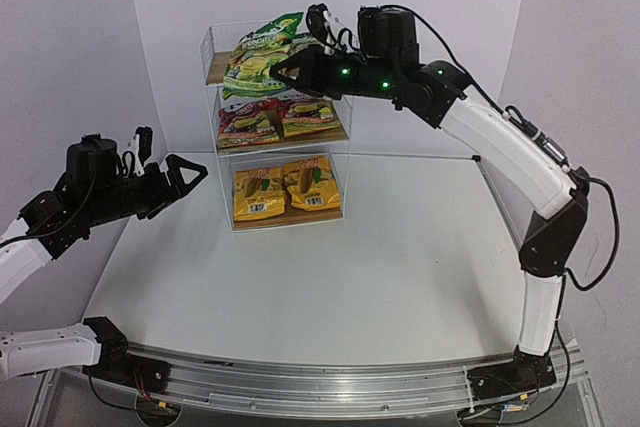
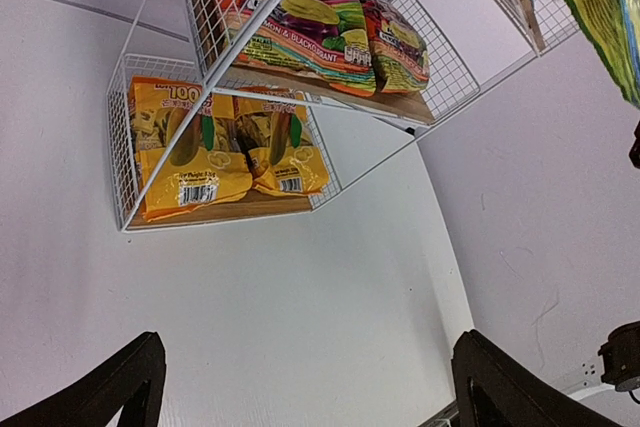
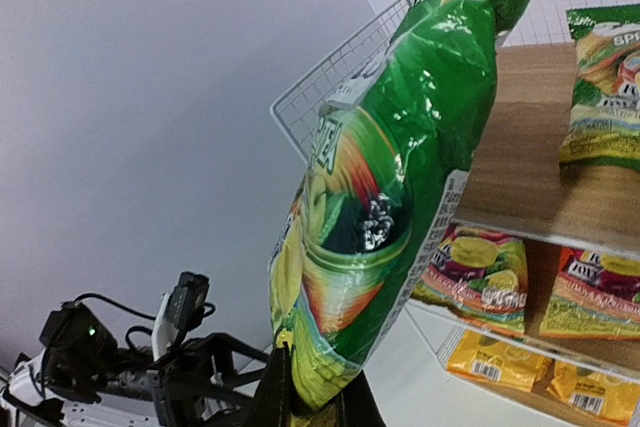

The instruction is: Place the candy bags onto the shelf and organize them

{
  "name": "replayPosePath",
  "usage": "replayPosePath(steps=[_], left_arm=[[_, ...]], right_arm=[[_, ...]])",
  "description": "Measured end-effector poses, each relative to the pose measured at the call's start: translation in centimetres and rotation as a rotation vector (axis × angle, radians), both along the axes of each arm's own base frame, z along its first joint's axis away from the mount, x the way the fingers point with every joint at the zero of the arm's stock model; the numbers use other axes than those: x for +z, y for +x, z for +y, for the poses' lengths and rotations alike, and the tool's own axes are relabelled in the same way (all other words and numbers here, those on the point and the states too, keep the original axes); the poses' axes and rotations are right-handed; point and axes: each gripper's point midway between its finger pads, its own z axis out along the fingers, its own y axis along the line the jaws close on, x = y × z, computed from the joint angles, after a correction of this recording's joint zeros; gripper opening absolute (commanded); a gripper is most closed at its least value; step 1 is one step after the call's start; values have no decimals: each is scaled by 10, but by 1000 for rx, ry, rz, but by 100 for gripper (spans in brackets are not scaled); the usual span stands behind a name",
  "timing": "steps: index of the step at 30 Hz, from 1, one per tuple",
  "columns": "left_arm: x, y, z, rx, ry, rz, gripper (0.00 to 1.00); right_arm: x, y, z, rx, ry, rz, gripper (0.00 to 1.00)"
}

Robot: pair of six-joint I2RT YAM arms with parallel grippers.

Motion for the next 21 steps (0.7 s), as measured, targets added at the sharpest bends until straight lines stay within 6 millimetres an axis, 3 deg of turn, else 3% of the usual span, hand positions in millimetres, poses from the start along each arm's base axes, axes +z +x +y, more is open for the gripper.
replayPosePath(steps=[8, 21], left_arm=[[-12, -3, -3, -27, 12, 32, 100], [-18, -5, -9, -56, 15, 53, 100]], right_arm=[[1, 37, 14, -95, -4, -82, 0], [-8, 63, 27, -140, 31, -107, 0]])
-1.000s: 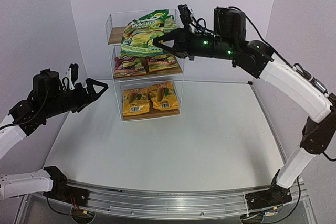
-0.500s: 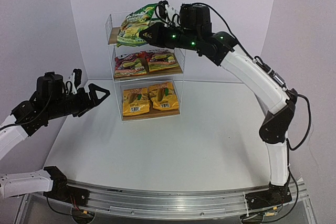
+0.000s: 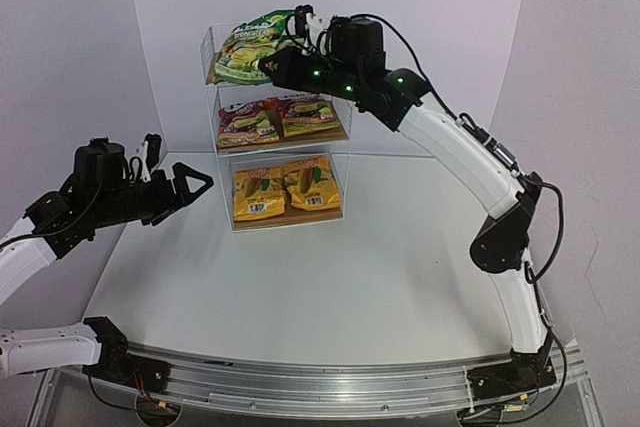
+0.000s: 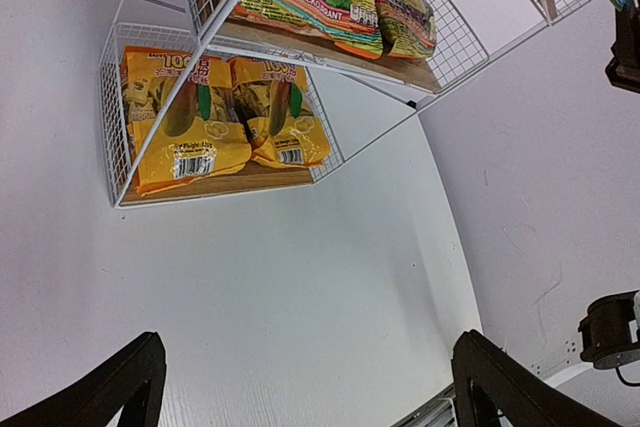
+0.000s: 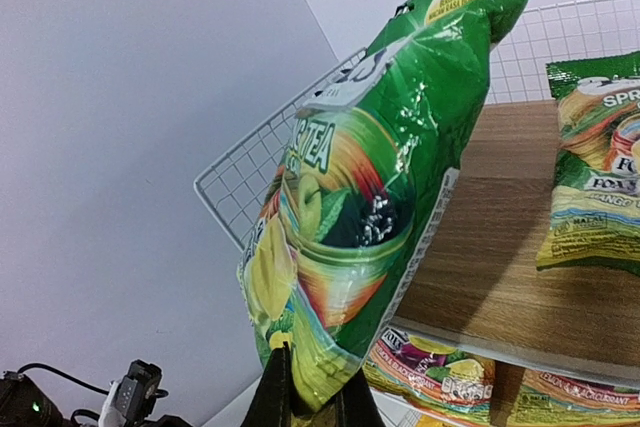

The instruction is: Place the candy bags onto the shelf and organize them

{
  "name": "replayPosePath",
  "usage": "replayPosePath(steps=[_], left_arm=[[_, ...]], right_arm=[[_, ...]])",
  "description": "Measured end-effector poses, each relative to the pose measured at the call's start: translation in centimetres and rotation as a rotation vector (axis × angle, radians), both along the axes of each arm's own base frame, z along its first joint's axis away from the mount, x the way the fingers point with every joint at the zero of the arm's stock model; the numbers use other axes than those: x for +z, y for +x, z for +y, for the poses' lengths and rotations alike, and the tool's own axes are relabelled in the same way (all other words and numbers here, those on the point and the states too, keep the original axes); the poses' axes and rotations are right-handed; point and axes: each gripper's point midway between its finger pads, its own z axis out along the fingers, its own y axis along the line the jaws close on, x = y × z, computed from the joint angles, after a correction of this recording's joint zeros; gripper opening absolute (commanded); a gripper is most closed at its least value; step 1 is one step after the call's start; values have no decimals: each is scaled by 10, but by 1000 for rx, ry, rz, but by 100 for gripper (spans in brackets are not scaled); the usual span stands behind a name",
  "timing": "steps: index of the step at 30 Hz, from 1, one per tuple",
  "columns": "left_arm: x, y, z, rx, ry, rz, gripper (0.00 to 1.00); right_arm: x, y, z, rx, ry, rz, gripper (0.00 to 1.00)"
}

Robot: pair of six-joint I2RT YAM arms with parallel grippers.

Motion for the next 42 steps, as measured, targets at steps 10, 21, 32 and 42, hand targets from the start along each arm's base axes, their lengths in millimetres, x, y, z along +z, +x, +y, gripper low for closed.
replayPosePath(steps=[10, 21, 32, 42], left_arm=[[-10, -1, -3, -18, 7, 24, 100], [-23, -3, -5, -30, 18, 55, 100], [-30, -3, -7, -42, 24, 75, 100], [-33, -4, -9, -52, 20, 79, 100]], right_arm=[[-7, 18, 12, -34, 51, -26, 5], [15, 36, -8, -160, 116, -74, 28], [12, 50, -21, -253, 105, -86, 59], [18, 47, -43, -324, 63, -69, 70]])
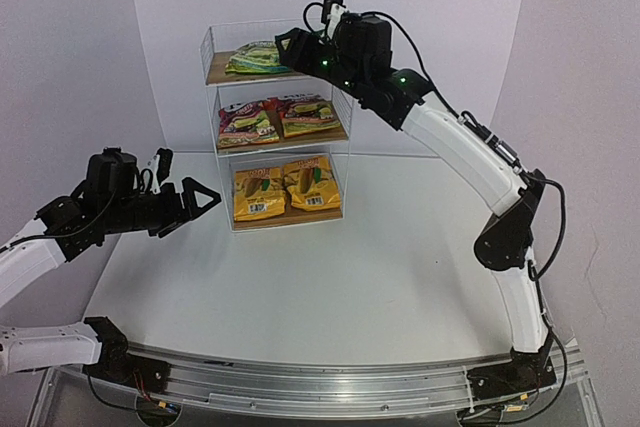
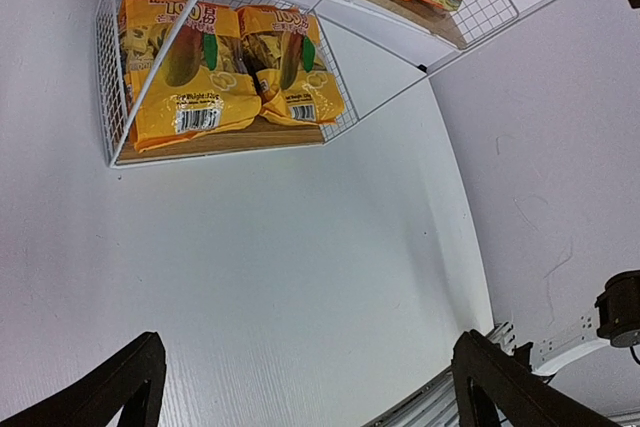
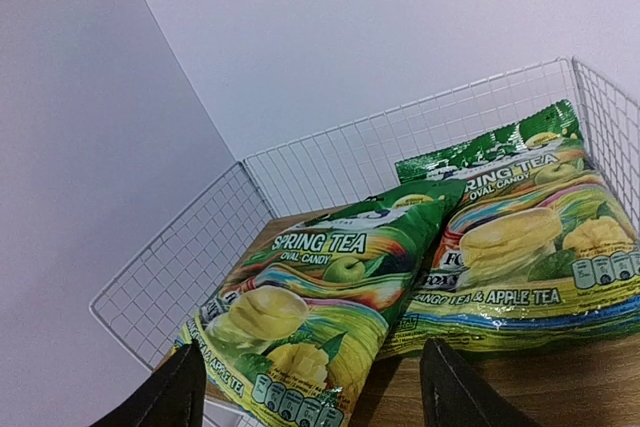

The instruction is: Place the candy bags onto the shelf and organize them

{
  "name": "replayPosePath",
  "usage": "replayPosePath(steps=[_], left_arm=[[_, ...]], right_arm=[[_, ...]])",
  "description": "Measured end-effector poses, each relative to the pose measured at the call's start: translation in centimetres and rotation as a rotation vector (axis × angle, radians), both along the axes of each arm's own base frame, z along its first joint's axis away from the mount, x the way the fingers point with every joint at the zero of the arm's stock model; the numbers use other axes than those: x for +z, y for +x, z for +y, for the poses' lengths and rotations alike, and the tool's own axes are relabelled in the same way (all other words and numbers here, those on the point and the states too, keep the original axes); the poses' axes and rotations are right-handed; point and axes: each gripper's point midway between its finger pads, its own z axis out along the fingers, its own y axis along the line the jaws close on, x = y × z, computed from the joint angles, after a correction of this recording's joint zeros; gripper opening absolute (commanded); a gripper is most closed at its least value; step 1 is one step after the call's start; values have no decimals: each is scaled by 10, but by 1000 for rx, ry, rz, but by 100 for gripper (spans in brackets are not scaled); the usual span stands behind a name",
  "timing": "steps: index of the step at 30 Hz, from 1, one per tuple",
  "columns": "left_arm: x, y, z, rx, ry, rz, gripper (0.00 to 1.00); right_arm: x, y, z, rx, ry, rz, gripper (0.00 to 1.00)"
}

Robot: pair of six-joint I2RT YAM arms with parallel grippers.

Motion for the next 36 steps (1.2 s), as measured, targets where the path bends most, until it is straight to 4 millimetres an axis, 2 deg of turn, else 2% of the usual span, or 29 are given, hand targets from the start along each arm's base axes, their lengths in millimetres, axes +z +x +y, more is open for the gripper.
replayPosePath(steps=[5, 8, 11, 16, 21, 27, 33, 36], left_arm=[[0, 0, -1, -3, 0, 3, 100], [-1, 0, -1, -3, 0, 2, 100], [-2, -1, 0, -2, 0, 2, 100], [-1, -2, 0, -2, -1, 1, 100], [-1, -2, 0, -2, -1, 1, 100], [2, -3, 1, -2, -7, -8, 100], [4, -4, 2, -3, -11, -14, 100], [4, -4, 2, -3, -11, -14, 100]], right_arm=[[18, -14, -9, 13, 6, -10, 69], [19, -28, -9, 45, -3, 3, 68], [13, -42, -5, 82, -16, 35, 67], [0, -51, 3, 120, -30, 84, 64], [-5, -50, 4, 115, -32, 106, 63], [-21, -37, 11, 80, -50, 118, 62], [-37, -27, 21, 72, -71, 126, 47], [-41, -24, 24, 70, -76, 124, 44]])
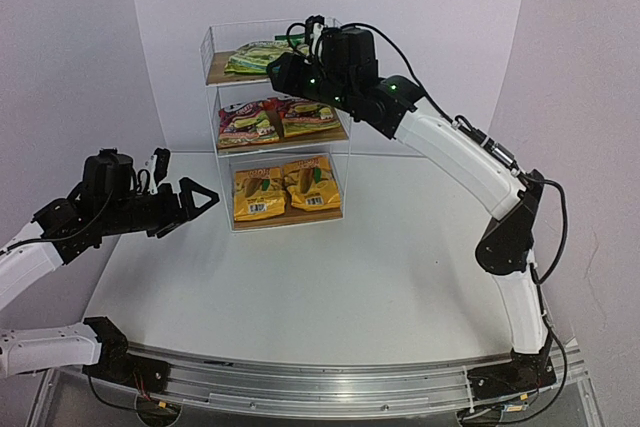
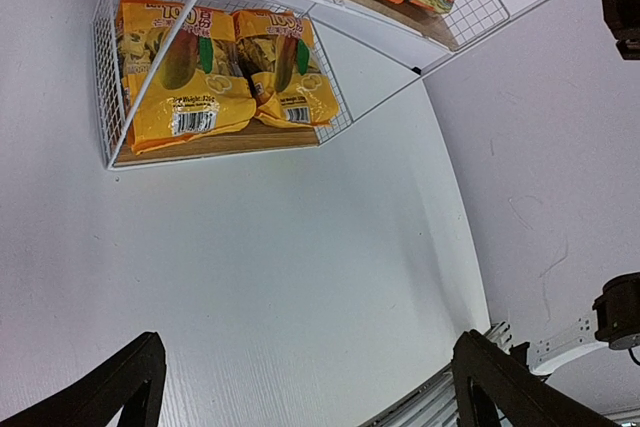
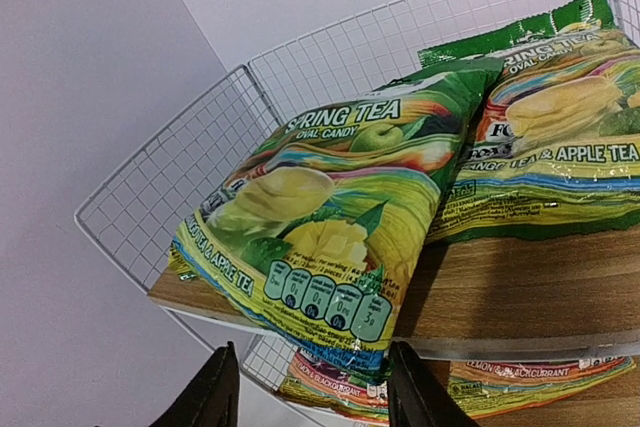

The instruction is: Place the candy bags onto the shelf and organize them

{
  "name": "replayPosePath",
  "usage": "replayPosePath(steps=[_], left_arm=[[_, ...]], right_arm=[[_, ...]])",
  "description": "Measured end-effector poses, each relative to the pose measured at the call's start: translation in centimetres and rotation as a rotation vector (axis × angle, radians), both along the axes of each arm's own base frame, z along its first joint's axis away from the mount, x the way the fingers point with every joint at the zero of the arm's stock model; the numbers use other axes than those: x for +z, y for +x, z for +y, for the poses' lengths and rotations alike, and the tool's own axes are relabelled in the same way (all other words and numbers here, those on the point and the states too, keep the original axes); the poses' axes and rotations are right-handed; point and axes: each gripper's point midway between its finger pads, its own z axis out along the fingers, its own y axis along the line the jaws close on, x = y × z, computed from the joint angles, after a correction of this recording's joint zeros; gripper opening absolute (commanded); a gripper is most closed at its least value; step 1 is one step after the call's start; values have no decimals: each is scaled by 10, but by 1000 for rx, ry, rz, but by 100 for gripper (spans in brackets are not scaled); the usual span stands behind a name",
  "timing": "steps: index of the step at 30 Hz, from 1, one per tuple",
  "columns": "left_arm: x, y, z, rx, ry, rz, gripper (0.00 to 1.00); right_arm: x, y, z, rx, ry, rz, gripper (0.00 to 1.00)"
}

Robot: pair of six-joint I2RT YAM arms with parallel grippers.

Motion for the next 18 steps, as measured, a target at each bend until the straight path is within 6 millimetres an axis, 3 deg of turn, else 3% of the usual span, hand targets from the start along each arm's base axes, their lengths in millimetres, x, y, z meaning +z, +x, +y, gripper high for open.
replayPosePath(steps=[5, 8, 18], left_arm=[[-1, -1, 0, 0, 1, 1, 99], [-2, -2, 1, 0, 0, 1, 99], [-5, -3, 1, -4, 2, 8, 100]], right_arm=[[0, 2, 0, -8, -5, -8, 24], [3, 3, -1, -15, 8, -15, 0], [7, -2, 6, 35, 27, -30, 0]])
